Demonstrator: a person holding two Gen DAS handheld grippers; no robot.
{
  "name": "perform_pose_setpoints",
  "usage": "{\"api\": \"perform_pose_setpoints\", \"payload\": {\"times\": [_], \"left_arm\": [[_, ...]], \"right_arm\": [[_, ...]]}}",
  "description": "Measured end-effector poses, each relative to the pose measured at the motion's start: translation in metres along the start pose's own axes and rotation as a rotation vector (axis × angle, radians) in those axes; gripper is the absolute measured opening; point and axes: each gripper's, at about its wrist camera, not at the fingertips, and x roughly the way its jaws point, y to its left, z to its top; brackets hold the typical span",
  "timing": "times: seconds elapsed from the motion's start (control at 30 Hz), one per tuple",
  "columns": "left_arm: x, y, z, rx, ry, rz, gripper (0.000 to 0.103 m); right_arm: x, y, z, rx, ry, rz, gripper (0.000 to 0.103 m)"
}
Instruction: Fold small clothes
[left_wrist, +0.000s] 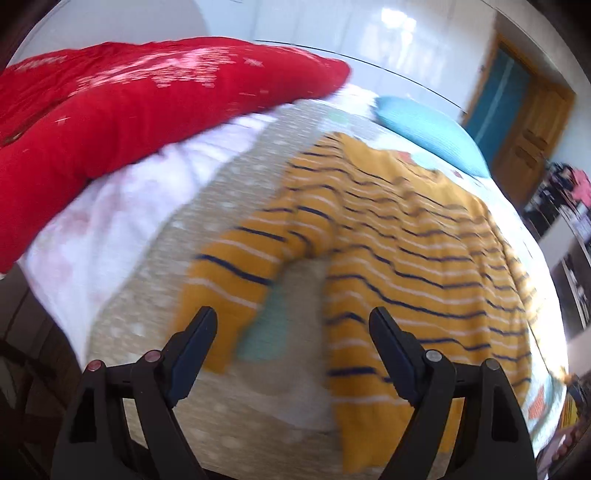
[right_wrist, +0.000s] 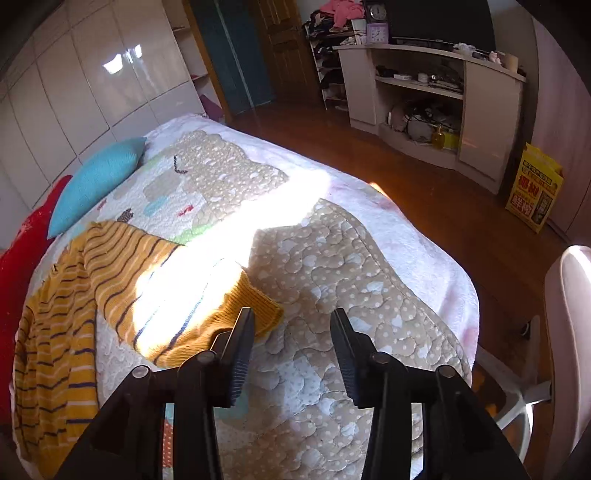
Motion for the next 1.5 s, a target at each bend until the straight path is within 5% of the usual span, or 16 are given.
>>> {"api": "perform_pose_setpoints", "payload": {"times": [0.2, 0.37, 0.4, 0.43, 0.47, 0.57, 0.67, 0.77, 0.83, 0.9, 1.3, 1.5], "left_arm": [[0.009, 0.057, 0.013, -0.044, 0.003, 0.073, 0.085], [0.030, 0.039, 0.002, 0.116, 0.074, 0.030, 0.085], [0.036, 0.032, -0.001, 0.158, 0.085, 0.032, 0.079], [0.042, 0.030, -0.001, 0.169, 0.098, 0.041, 0.045], [0.049, 0.035, 0.003, 0.148, 0.122, 0.054, 0.025], [0.046, 0.081, 0.028, -0.060, 0.073, 0.008, 0.017], [0.034, 0.150, 0.051, -0.283, -0.012, 0.083, 0.017], [0.017, 0.197, 0.056, -0.398, -0.060, 0.088, 0.025], [-0.001, 0.212, 0.049, -0.432, -0.094, 0.070, 0.054], [-0.019, 0.224, 0.037, -0.460, -0.128, 0.048, 0.071], [-0.074, 0.272, -0.033, -0.506, -0.169, 0.129, 0.075], [-0.074, 0.287, -0.055, -0.537, -0.147, 0.138, 0.075]], "right_arm": [[-0.005, 0.072, -0.006, -0.165, -0.013, 0.086, 0.053], [0.007, 0.125, -0.026, -0.277, 0.034, 0.150, 0.053], [0.008, 0.133, -0.031, -0.298, 0.042, 0.160, 0.053], [0.009, 0.141, -0.036, -0.321, 0.048, 0.166, 0.053], [0.008, 0.149, -0.040, -0.344, 0.054, 0.169, 0.053], [0.004, 0.171, -0.048, -0.415, 0.059, 0.177, 0.052], [-0.003, 0.197, -0.053, -0.492, 0.051, 0.183, 0.051], [-0.009, 0.234, -0.060, -0.584, 0.041, 0.208, 0.051], [-0.014, 0.268, -0.068, -0.657, 0.040, 0.264, 0.051], [-0.019, 0.311, -0.083, -0.746, 0.047, 0.345, 0.051], [-0.080, 0.576, -0.294, -1.360, 0.217, 0.896, 0.055], [-0.067, 0.674, -0.363, -1.447, 0.372, 0.952, 0.065]]}}
